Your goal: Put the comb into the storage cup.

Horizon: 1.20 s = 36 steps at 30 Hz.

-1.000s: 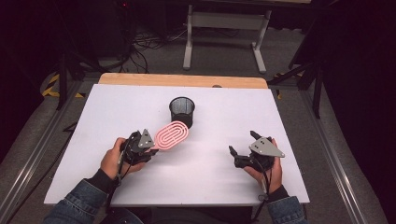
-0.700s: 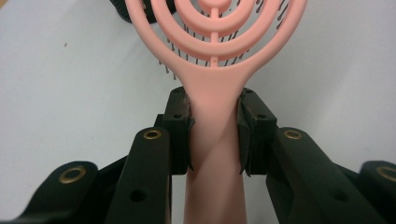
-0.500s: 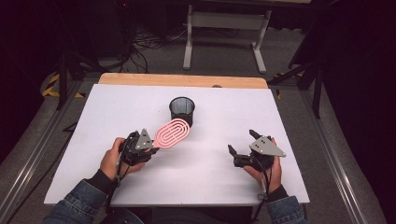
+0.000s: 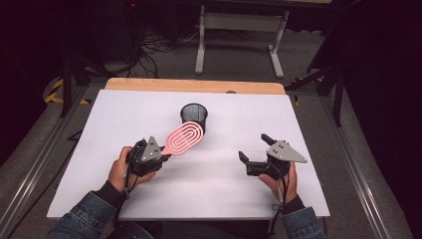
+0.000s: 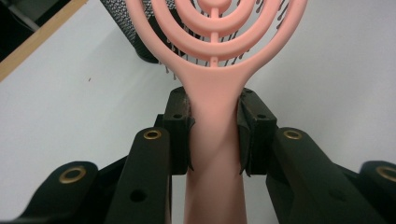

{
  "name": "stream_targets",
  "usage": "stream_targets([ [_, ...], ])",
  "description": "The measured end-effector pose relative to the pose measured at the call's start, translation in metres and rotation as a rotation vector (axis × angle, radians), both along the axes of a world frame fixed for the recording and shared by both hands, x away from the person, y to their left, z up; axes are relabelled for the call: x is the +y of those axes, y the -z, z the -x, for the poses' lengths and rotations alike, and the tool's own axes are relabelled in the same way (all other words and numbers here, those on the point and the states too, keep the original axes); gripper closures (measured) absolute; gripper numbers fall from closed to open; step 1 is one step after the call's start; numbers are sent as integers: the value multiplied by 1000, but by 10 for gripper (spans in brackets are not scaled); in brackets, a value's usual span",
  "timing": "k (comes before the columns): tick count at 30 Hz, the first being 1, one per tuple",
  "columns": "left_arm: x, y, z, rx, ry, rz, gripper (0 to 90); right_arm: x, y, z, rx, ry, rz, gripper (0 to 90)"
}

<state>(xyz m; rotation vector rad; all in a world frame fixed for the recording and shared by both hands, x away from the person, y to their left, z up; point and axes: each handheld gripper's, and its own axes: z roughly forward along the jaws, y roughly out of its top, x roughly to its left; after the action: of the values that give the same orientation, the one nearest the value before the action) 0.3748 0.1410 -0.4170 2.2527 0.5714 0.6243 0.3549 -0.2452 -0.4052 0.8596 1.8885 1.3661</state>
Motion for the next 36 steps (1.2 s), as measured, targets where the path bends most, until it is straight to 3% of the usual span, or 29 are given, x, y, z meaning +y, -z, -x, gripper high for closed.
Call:
stream_targets([
  [9, -5, -3, 1, -63, 9, 38, 699, 17, -12, -8, 33, -33, -55, 61],
  [13, -6, -4, 1, -87, 4, 72, 699, 30, -16, -10, 46, -57, -50, 66],
  [17, -11, -5, 2, -105, 26, 113, 699, 41, -20, -11, 69, -100, -80, 63],
  [22, -23, -3, 4, -137, 40, 132, 699, 52, -23, -12, 92, -143, -123, 57],
  [23, -26, -3, 5, -143, 44, 133, 699, 55, -24, -12, 119, -170, -155, 56],
  [27, -34, -1, 8, -159, 55, 137, 699, 59, -26, -10, 151, -206, -203, 53],
  [36, -47, 2, 14, -183, 88, 160, 699, 71, -23, -14, 184, -224, -205, 57],
])
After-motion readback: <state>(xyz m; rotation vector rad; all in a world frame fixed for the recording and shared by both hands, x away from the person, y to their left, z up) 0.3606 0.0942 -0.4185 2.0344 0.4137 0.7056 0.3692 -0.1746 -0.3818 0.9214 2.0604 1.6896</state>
